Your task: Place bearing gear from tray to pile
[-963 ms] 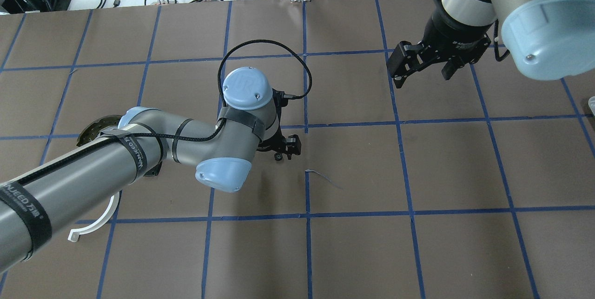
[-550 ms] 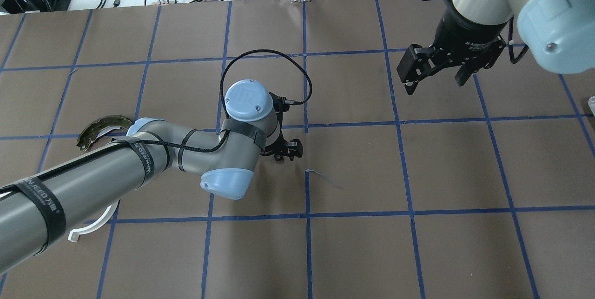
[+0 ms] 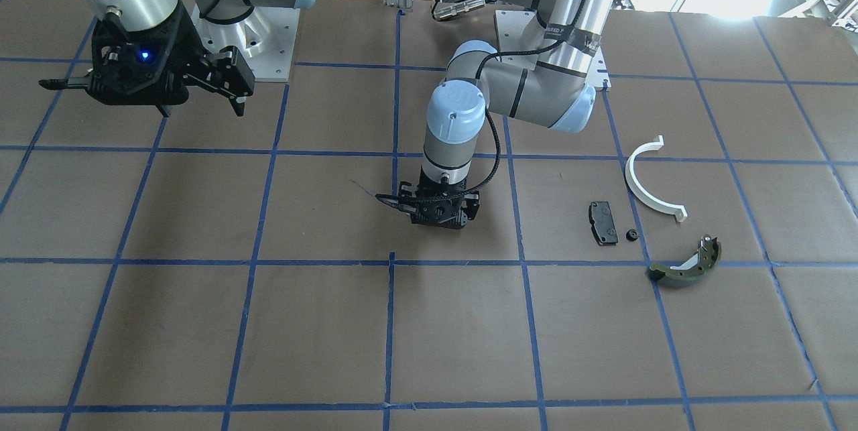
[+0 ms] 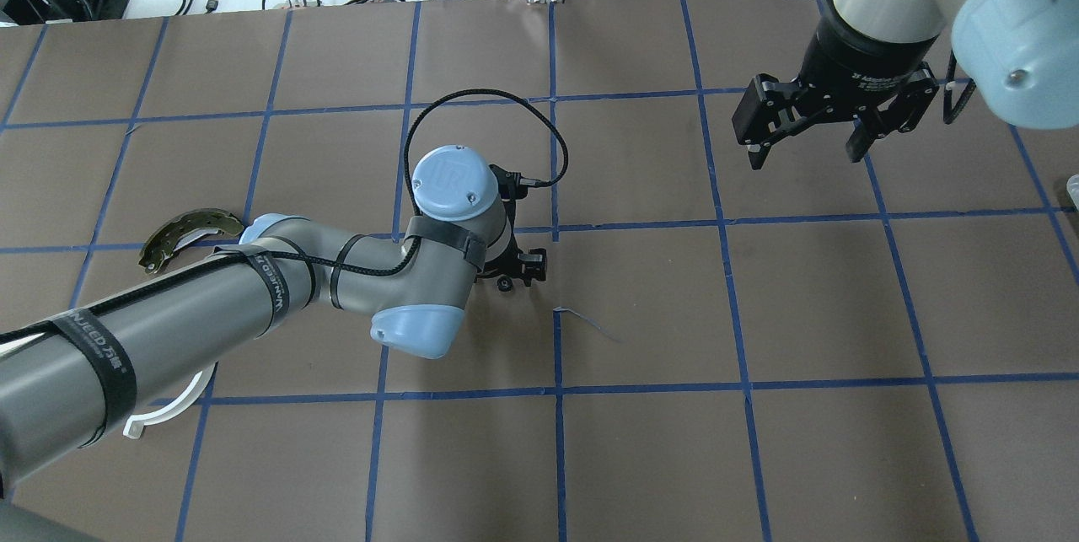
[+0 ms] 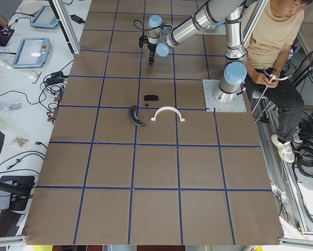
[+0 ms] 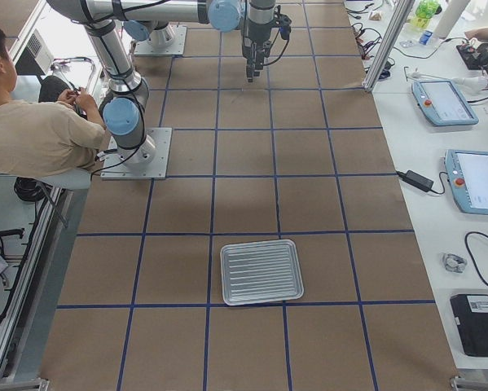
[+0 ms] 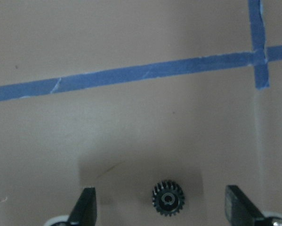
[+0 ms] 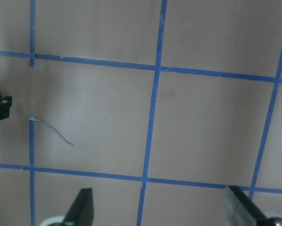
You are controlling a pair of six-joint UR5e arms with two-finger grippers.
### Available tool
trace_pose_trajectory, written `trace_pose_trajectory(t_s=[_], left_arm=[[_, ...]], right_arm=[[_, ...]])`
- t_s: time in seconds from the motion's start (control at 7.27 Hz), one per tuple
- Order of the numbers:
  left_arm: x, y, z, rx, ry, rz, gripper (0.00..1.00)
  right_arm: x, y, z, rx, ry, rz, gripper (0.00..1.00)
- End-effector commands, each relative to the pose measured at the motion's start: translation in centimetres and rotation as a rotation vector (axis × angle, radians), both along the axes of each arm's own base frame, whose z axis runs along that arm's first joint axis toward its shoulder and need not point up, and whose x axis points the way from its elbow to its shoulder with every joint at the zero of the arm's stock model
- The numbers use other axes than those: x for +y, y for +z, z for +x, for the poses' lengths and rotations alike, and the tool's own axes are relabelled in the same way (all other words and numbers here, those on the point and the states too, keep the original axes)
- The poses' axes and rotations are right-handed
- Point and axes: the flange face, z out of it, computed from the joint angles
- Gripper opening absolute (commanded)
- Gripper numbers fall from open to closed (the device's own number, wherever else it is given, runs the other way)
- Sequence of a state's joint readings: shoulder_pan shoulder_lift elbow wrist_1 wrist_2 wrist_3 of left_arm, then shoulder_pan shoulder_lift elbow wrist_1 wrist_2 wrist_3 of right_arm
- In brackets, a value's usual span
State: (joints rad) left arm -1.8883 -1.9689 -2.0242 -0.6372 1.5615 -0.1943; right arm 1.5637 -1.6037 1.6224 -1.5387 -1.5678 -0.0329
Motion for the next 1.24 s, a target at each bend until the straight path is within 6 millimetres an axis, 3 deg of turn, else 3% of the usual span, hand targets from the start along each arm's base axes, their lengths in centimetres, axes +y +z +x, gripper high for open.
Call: trace_pose_trajectory(t_s=[0.0, 0.28, 0.41, 0.55, 0.83, 1.1], left_arm=[[-0.2, 0.0, -0.1, 0.004, 0.004, -0.011, 0.51], [0.1, 0.2, -0.3, 0.006, 0.002, -0.015, 0.41], [0.1, 0.0, -0.3, 0.004, 0.002, -0.011, 0.27], [0.1, 0.1, -0.3, 0.002, 0.001, -0.013, 0.20], [-0.1, 0.8, -0.1, 0.002, -0.002, -0.026, 0.18], [-2.3, 4.1, 1.1, 0.013, -0.005, -0.071, 0.18]], right_arm=[[0.5, -0.2, 0.1, -0.004, -0.011, 0.014, 1.00], [0.6, -0.9, 0.0, -0.003, -0.012, 0.026, 1.00], [0.5, -0.9, 0.0, -0.003, -0.008, 0.018, 1.00], [0.5, -1.0, 0.0, -0.002, -0.004, 0.021, 1.00], [0.5, -1.1, 0.0, -0.002, -0.004, 0.023, 1.00], [0.5, -1.1, -0.1, 0.008, -0.004, 0.023, 1.00]])
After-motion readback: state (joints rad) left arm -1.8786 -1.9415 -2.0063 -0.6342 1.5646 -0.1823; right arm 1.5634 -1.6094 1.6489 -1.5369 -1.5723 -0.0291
